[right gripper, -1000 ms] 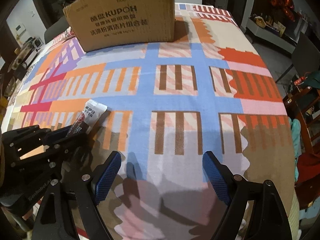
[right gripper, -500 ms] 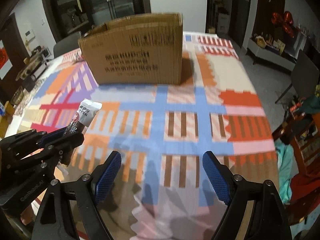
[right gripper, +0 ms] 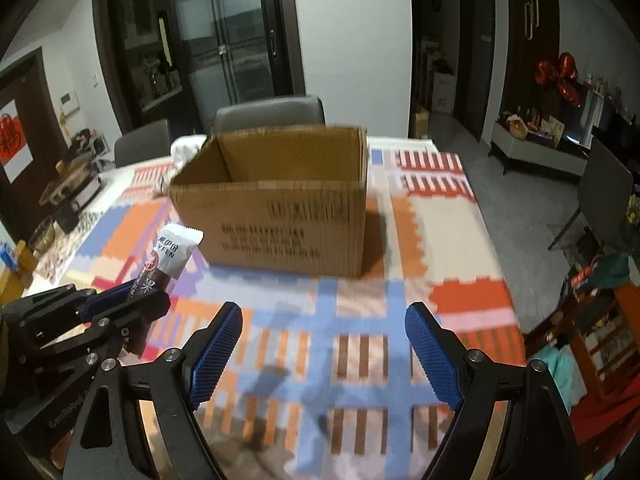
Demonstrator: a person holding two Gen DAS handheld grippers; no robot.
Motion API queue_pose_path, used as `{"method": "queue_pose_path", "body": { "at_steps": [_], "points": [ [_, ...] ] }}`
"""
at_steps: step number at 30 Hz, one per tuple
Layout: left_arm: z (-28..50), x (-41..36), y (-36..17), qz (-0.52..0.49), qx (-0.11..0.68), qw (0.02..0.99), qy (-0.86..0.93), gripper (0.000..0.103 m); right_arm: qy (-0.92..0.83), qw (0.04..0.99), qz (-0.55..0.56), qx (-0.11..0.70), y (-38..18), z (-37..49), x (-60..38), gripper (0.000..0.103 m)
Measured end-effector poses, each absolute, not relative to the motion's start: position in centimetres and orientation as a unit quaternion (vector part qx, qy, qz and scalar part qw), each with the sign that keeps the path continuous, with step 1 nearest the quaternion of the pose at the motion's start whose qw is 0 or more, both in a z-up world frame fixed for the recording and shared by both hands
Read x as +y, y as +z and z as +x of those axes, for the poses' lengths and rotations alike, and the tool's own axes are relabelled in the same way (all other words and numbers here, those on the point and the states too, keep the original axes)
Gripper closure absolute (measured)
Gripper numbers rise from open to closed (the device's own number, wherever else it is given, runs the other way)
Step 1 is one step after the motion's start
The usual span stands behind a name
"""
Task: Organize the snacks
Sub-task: 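Carry the bar snack into the box and open the left tool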
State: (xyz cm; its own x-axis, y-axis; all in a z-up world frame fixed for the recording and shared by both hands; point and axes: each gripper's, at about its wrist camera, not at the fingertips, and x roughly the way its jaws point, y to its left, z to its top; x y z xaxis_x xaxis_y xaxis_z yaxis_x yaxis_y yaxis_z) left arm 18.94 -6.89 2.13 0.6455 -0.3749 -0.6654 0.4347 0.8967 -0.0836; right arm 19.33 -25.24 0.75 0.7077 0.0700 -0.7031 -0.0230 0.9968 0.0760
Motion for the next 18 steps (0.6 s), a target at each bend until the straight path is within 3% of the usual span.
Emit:
{"method": "queue_pose_path", "body": {
  "at_steps": [18],
  "points": [
    [29.0,-7.1,6.4,0.020,0.393,0.895,-0.211,0.087,0.018,0.911,0.031,0.411,5.1,28.7,-25.7,0.019]
  ]
}}
